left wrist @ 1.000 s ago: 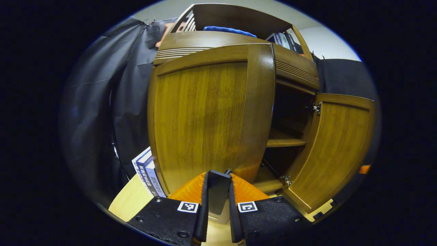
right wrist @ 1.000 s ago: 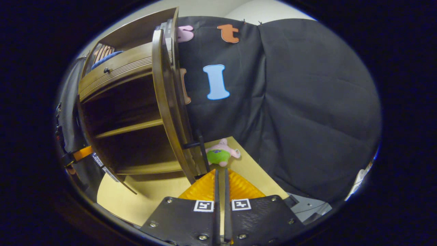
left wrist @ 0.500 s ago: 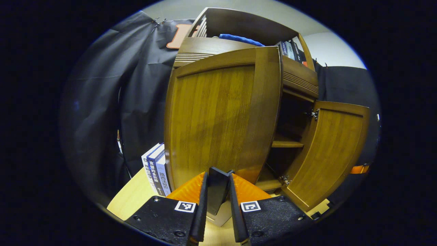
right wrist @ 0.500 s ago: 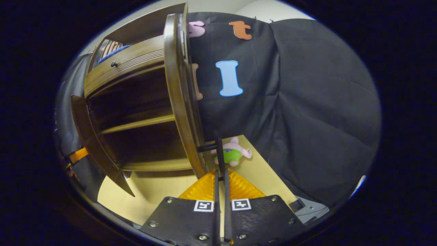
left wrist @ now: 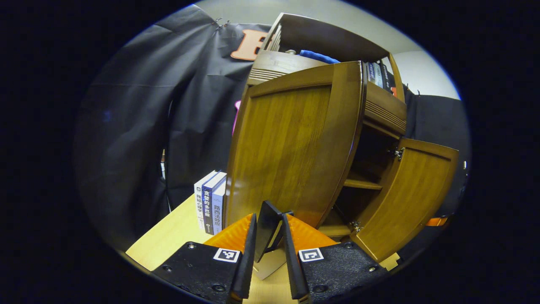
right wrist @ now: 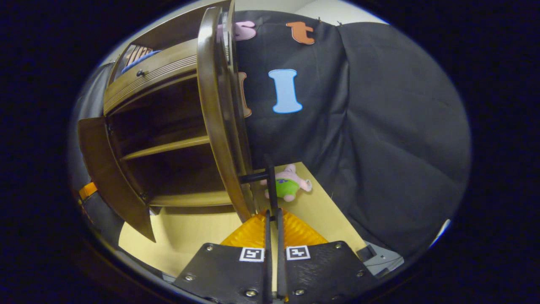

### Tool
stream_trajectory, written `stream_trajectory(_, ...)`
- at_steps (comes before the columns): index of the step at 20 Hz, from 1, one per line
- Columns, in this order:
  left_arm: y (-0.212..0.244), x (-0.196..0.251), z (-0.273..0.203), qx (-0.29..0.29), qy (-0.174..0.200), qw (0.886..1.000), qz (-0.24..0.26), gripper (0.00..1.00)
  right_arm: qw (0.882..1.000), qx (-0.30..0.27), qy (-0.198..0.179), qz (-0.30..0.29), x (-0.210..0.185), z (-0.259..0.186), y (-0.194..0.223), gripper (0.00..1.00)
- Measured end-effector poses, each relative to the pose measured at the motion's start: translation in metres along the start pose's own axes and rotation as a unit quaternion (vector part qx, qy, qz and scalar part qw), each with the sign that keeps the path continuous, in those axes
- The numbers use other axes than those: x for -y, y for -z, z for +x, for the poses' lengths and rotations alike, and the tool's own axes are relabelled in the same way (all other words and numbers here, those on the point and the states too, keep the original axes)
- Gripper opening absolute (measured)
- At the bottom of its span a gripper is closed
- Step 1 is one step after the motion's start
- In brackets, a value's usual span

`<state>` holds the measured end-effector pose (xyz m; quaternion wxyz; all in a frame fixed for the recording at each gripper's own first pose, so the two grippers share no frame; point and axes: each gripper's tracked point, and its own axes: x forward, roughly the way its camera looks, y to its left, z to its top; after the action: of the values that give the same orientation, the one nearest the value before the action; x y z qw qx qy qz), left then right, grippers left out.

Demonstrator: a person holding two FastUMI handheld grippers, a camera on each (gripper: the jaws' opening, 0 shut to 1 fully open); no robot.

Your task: Open the right door of the double-door shoe cabinet with the right hand, and open the left door with the left hand.

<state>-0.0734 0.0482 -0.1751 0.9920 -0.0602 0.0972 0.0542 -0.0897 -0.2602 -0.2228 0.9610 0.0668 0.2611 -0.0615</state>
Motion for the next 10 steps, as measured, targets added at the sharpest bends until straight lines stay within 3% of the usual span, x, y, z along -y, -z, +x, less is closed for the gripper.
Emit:
stream_trajectory(2,-0.002,-0.011,-0.006,0.001,-0.018,1.0,0.022,0.35,1.0,-0.001,-0.001,0.001,0.001,0.001,0.001,0.05)
stream_trajectory(4,-0.005,-0.022,-0.011,0.001,-0.033,0.999,0.037,0.39,1.0,-0.002,-0.001,0.001,0.001,0.002,0.002,0.05)
stream_trajectory(7,-0.008,-0.037,-0.018,0.002,-0.05,0.998,0.042,0.34,1.0,-0.005,-0.003,0.001,0.002,0.005,0.004,0.05)
stream_trajectory(8,-0.01,-0.044,-0.02,0.004,-0.058,0.997,0.045,0.39,1.0,-0.005,-0.002,0.002,0.003,0.006,0.003,0.05)
stream_trajectory(10,-0.014,-0.06,-0.025,0.008,-0.077,0.996,0.05,0.36,1.0,-0.005,-0.001,0.004,0.004,0.007,0.004,0.05)
